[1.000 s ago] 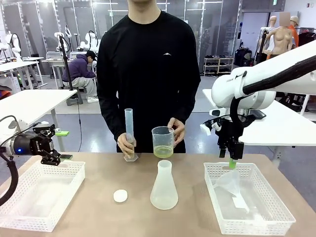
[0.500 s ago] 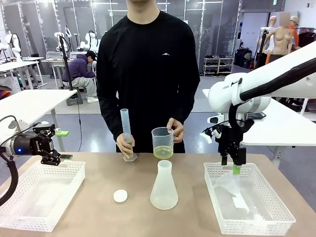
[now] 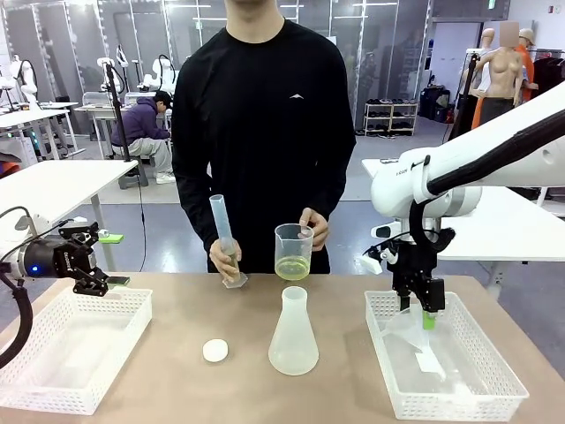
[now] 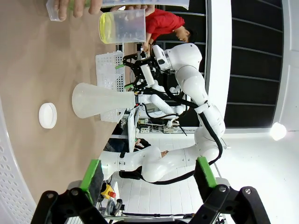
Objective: Prepare the solutions needed for the experiment.
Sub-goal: Pick up the Plastic Funnel and insert it into the Big flask.
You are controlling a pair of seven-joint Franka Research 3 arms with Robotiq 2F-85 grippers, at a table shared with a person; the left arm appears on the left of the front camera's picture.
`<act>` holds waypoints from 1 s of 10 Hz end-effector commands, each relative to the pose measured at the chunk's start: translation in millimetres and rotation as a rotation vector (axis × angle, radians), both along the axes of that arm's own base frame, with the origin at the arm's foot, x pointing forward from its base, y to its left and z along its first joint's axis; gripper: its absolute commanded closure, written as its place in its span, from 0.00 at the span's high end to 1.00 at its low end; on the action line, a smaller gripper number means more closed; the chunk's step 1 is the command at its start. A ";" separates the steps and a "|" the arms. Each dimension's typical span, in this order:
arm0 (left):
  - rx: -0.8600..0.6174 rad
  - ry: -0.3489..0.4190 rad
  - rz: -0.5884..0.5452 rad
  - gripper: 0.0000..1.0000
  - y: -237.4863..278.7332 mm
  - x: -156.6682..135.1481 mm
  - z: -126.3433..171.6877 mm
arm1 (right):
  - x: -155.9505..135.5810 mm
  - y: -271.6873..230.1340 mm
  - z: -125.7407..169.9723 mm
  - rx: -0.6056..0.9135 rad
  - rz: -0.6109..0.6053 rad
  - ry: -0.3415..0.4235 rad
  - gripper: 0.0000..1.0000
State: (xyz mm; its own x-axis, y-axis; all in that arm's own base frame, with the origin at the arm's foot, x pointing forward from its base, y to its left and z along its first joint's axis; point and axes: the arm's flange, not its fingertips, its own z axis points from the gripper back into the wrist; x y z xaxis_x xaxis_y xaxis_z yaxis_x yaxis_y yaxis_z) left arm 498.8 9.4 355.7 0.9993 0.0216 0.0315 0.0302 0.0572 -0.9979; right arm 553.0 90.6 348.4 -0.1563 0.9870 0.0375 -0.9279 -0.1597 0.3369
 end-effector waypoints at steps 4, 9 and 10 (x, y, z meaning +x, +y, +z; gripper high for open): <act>-0.007 0.008 -0.010 1.00 0.1 -0.4 2.0 | 6.8 -7.9 -8.8 -0.012 0.045 0.002 0.70; -0.007 0.008 -0.010 1.00 0.1 -0.4 2.0 | 28.2 -19.1 -7.3 -0.037 0.086 0.016 0.23; -0.007 0.008 -0.010 1.00 0.1 -0.4 2.0 | 31.1 -20.5 -6.7 -0.037 0.094 0.022 0.11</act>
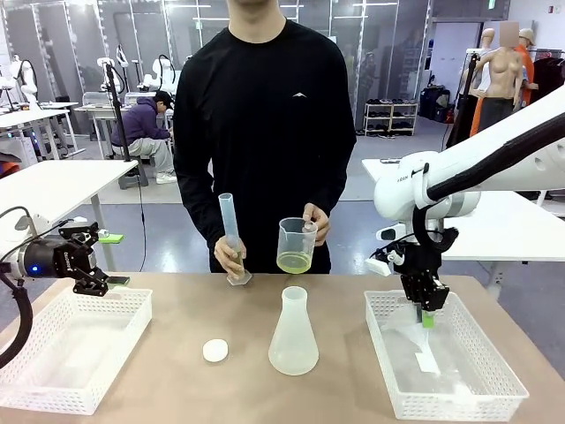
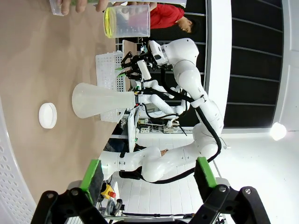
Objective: Prepare the solutions needed for the experiment.
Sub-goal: Pick up the Plastic Funnel and insert it into the Big flask.
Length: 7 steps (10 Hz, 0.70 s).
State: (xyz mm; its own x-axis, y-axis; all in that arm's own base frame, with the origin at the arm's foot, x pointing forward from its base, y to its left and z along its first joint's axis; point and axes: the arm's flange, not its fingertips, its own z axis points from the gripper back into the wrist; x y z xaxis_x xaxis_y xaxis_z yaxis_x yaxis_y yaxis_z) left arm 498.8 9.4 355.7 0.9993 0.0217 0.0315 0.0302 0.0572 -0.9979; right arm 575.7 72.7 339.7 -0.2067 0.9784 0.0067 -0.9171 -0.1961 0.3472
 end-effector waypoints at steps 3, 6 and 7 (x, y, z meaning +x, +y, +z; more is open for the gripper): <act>-0.007 0.008 -0.010 1.00 0.1 -0.4 2.0 | 10.3 -3.4 5.1 0.020 0.063 0.021 0.00; -0.007 0.008 -0.010 1.00 0.1 -0.4 2.0 | -3.1 1.5 31.4 -0.026 0.001 -0.052 0.00; -0.007 0.008 -0.010 1.00 0.1 -0.4 2.0 | -9.0 5.8 51.5 -0.067 -0.049 -0.102 0.00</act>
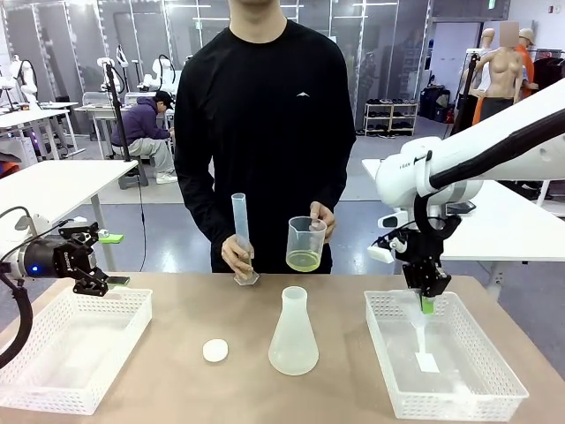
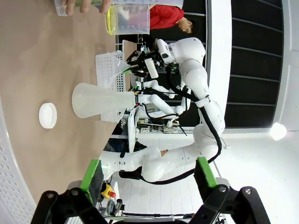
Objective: Prepare the solutions needed for the experiment.
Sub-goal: Pick up the Plastic Funnel and insert it into the Big flask.
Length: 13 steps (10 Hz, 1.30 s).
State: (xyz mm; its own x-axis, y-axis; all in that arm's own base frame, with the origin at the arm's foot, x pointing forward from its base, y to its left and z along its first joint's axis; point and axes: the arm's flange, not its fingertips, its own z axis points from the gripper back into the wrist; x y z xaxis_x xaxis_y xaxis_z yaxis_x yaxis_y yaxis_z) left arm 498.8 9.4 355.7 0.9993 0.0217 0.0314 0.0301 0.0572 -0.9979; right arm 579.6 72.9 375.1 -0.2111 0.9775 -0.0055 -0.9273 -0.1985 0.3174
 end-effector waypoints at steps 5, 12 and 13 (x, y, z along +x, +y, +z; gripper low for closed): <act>-0.006 0.008 -0.010 1.00 0.1 -0.4 2.0 | -52.2 22.8 136.7 -0.299 -0.324 -0.431 0.00; -0.006 0.008 -0.010 1.00 0.1 -0.4 2.0 | -111.2 48.8 182.5 -0.318 -0.400 -0.742 0.00; -0.006 0.008 -0.010 1.00 0.1 -0.4 2.0 | -104.9 48.5 196.3 -0.329 -0.339 -0.680 0.00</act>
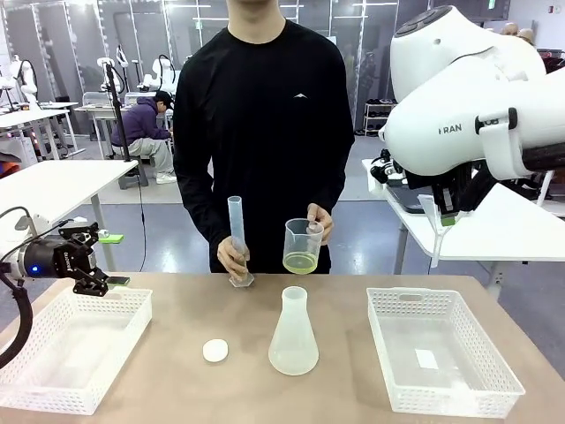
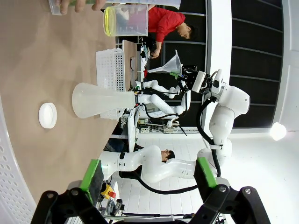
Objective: Prepare the solutions needed for the experiment.
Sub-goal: Pick up the Plastic Funnel and insert it into the Big flask.
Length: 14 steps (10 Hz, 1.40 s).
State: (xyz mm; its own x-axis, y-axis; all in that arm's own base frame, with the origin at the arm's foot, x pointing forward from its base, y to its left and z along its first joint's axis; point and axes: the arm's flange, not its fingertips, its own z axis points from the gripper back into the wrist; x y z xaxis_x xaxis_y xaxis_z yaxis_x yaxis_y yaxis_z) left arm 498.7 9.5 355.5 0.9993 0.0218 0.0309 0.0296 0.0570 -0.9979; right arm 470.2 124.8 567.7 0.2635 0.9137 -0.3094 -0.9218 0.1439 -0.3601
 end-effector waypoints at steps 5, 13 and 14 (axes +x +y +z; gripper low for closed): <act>-0.006 0.008 -0.010 1.00 0.0 -0.4 2.2 | 4.6 -3.3 3.7 -0.008 0.010 0.022 0.00; -0.006 0.008 -0.010 1.00 0.0 -0.4 2.2 | -82.8 52.4 14.9 0.142 0.473 -0.087 0.06; -0.006 0.008 -0.010 1.00 0.0 -0.4 2.2 | -99.0 63.1 15.9 0.158 0.574 -0.110 0.06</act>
